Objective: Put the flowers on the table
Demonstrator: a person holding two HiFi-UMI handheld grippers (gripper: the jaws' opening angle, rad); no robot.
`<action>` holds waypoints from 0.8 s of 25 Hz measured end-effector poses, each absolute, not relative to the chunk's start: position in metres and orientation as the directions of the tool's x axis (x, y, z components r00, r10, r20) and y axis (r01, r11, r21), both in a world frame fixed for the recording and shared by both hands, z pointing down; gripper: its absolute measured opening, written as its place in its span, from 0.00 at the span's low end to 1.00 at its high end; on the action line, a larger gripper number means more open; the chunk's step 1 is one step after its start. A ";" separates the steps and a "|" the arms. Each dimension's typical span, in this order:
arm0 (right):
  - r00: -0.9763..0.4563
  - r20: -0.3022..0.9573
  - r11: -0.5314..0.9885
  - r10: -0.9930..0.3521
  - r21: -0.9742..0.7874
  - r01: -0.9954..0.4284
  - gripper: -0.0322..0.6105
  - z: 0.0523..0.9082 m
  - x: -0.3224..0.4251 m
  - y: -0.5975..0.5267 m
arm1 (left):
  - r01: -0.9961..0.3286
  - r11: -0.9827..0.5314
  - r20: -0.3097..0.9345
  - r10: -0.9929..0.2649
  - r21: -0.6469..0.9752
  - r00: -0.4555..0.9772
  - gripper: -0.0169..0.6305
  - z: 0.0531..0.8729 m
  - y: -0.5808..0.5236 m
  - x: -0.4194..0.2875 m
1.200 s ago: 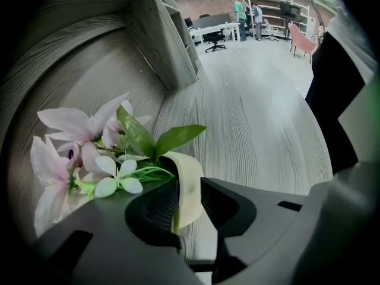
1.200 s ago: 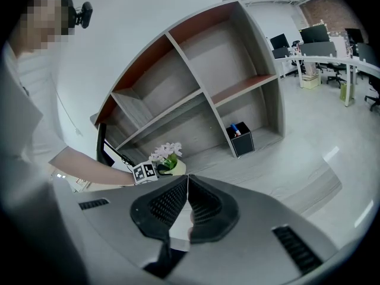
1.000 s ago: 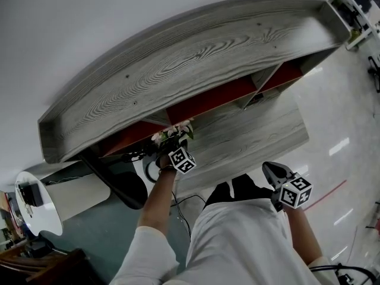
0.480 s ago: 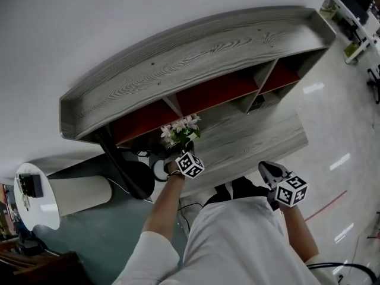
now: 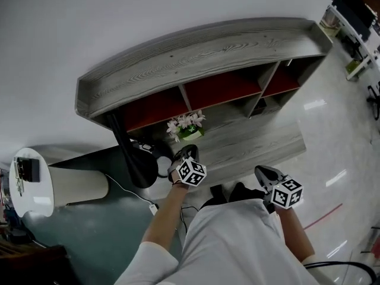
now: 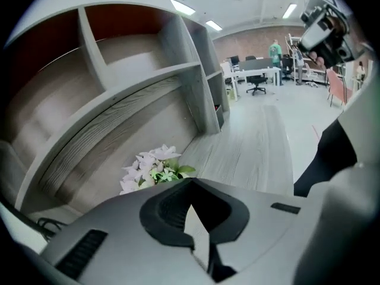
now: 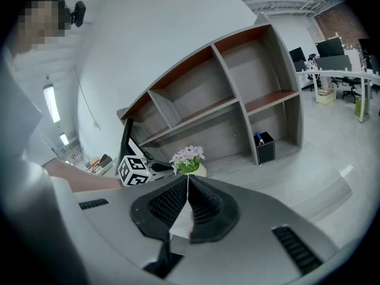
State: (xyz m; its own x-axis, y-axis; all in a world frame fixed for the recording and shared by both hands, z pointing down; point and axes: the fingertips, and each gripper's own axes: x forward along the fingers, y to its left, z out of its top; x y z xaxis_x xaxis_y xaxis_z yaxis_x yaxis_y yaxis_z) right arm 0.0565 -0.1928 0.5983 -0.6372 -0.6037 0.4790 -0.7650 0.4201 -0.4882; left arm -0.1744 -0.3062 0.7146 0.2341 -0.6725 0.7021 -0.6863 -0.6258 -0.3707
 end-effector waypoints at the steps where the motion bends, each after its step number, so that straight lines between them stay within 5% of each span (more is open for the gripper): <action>1: -0.646 0.475 0.432 -0.597 -0.488 -0.758 0.08 0.597 0.054 -0.192 | -0.703 -0.616 0.695 -0.677 -0.356 0.241 0.04 0.709 -0.301 -0.173; 20: -0.777 0.439 0.647 -0.451 -0.439 -0.624 0.08 0.582 0.081 -0.140 | -0.932 -0.357 0.598 -0.761 -0.064 0.251 0.04 0.639 -0.166 -0.128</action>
State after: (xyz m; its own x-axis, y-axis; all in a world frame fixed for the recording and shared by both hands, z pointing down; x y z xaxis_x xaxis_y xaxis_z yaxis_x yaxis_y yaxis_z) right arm 0.0813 -0.1403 0.5816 -0.7770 -0.4514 0.4388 -0.6237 0.6466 -0.4392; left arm -0.1277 -0.1663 0.6393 0.2505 -0.7615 0.5978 -0.9321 -0.3567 -0.0637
